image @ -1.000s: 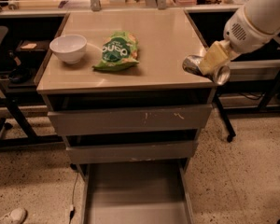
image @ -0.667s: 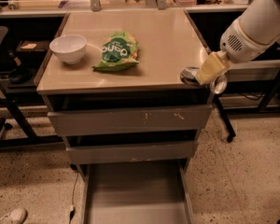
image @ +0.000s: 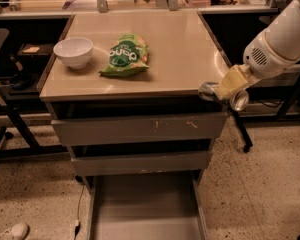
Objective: Place redbull can into bottom drawer
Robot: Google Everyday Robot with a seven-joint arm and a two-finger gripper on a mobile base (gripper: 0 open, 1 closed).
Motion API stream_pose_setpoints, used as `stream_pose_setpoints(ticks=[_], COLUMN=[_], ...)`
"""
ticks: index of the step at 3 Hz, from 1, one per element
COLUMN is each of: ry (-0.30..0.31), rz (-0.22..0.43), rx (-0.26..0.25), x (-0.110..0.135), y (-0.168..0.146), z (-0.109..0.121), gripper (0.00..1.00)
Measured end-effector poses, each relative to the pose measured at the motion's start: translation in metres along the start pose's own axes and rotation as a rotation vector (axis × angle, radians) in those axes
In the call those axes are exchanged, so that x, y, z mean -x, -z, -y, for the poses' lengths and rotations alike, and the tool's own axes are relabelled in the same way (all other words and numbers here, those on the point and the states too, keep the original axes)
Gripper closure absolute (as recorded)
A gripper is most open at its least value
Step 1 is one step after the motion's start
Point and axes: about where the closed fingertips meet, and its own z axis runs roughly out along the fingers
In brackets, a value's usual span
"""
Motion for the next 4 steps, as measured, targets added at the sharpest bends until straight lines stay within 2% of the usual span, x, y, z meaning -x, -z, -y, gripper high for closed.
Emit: stream_pose_setpoints(ticks=[1, 2, 3, 4], ry=[-0.097, -0.191, -0.191, -0.262], rz=[-0.006, -0.062, -0.062, -0.09], rx=[0.041, 0.11, 0.11, 0.161], x=[-0.038, -0.086, -0.086, -0.115], y=[-0.021, -0.058, -0.058, -0.085], z=[-0.003, -0.01, -0.01, -0.016], gripper=[1.0, 1.0, 1.0, 1.0])
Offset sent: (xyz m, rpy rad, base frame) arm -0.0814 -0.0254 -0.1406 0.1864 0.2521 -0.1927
